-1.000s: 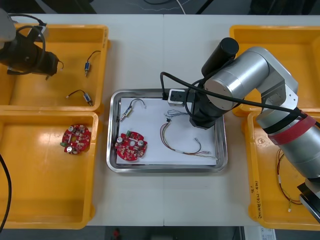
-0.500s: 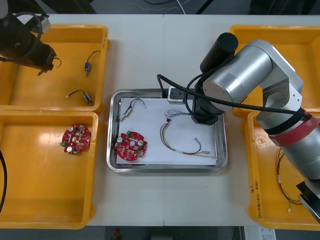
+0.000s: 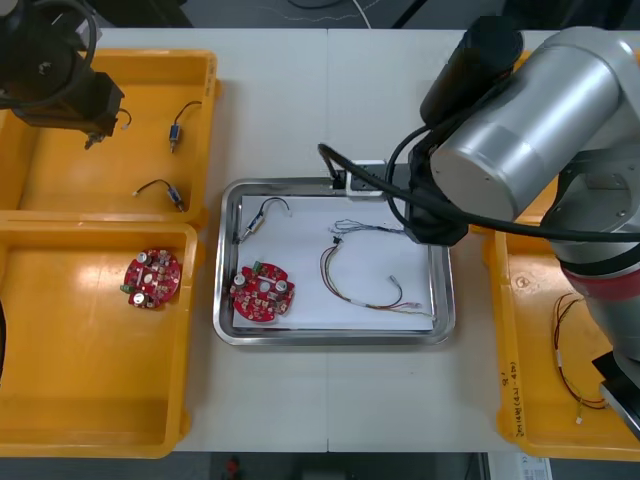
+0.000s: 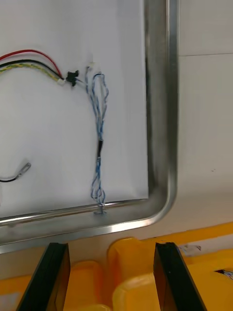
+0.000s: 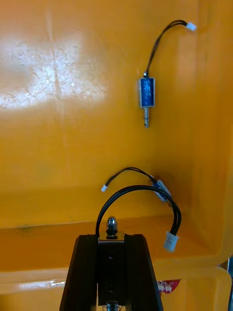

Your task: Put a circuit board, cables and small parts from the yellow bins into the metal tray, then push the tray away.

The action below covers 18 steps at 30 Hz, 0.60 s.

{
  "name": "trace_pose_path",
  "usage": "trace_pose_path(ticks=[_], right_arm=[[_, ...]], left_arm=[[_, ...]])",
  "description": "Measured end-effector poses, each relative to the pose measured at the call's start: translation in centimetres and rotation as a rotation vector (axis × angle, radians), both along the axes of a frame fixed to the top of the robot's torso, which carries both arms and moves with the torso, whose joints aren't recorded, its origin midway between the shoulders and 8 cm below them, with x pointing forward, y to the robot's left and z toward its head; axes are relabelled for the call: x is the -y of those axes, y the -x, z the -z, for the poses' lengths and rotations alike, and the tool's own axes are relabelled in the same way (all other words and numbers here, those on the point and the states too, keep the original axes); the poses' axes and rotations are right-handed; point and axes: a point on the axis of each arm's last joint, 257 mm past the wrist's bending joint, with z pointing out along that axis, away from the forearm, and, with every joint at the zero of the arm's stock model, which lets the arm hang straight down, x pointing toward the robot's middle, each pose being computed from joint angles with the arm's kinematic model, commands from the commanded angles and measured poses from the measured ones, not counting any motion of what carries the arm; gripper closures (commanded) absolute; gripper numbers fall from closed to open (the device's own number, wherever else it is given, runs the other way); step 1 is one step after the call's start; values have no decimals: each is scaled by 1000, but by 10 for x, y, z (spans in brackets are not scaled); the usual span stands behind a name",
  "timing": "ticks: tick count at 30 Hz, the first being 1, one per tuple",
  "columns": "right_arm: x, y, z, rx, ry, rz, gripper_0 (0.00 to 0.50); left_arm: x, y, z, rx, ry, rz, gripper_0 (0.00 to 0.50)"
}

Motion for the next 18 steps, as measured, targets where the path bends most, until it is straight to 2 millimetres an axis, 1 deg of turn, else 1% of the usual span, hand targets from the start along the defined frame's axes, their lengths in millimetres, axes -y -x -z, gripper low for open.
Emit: trace_pose_path(ticks=[5, 8, 13, 18], right_arm=[[9, -6, -30, 66, -67, 32, 0], [23, -8, -43, 96, -118, 68, 0], [60, -7, -49, 79, -242, 188, 0], [107, -7, -53, 64, -426, 446, 0]], left_arm=[[19, 13, -6, -9, -45, 63, 500], [35, 17, -10, 6, -46, 73, 499], [68, 24, -11, 26, 18, 10, 499], [106, 35, -6, 20, 101, -49, 498]])
